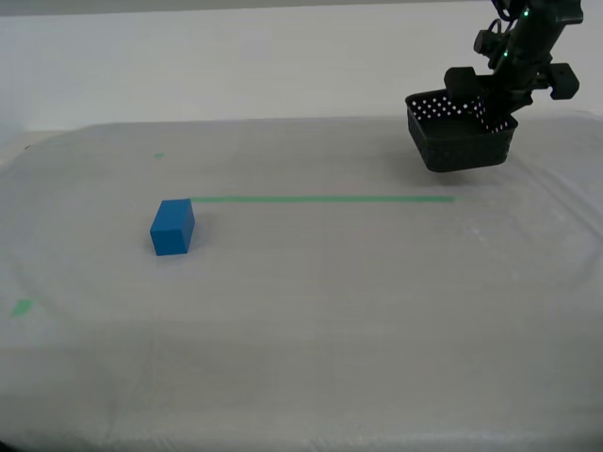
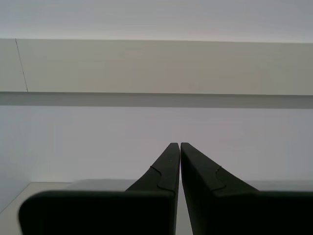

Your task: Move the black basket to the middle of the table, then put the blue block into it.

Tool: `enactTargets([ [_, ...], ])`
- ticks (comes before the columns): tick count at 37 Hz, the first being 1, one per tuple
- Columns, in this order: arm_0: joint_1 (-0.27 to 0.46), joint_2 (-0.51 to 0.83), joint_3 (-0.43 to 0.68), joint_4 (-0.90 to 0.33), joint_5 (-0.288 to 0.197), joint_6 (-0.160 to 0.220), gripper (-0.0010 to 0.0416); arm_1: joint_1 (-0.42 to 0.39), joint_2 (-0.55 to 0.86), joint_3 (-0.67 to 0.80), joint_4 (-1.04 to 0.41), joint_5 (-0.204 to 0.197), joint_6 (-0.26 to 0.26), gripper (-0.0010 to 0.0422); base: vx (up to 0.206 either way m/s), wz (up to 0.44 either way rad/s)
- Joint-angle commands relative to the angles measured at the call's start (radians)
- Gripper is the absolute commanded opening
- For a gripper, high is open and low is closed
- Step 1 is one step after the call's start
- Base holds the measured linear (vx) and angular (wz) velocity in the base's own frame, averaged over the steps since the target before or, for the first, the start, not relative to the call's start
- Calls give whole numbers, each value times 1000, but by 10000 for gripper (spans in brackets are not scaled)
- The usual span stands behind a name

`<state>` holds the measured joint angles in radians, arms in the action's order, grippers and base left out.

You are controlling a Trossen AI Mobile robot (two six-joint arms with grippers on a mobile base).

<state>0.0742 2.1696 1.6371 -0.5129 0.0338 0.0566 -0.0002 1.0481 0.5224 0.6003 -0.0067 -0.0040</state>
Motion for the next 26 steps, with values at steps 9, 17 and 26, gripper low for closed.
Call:
enactTargets([
  [9, 10, -78, 1, -51, -6, 42, -1, 0, 0, 1, 4, 0, 2, 0, 0, 0],
  [17, 47, -124, 1, -64, -13, 83, -1, 0, 0, 1, 4, 0, 2, 0, 0, 0],
  [26, 142, -132, 1, -82, -14, 144, -1, 0, 0, 1, 4, 0, 2, 0, 0, 0],
])
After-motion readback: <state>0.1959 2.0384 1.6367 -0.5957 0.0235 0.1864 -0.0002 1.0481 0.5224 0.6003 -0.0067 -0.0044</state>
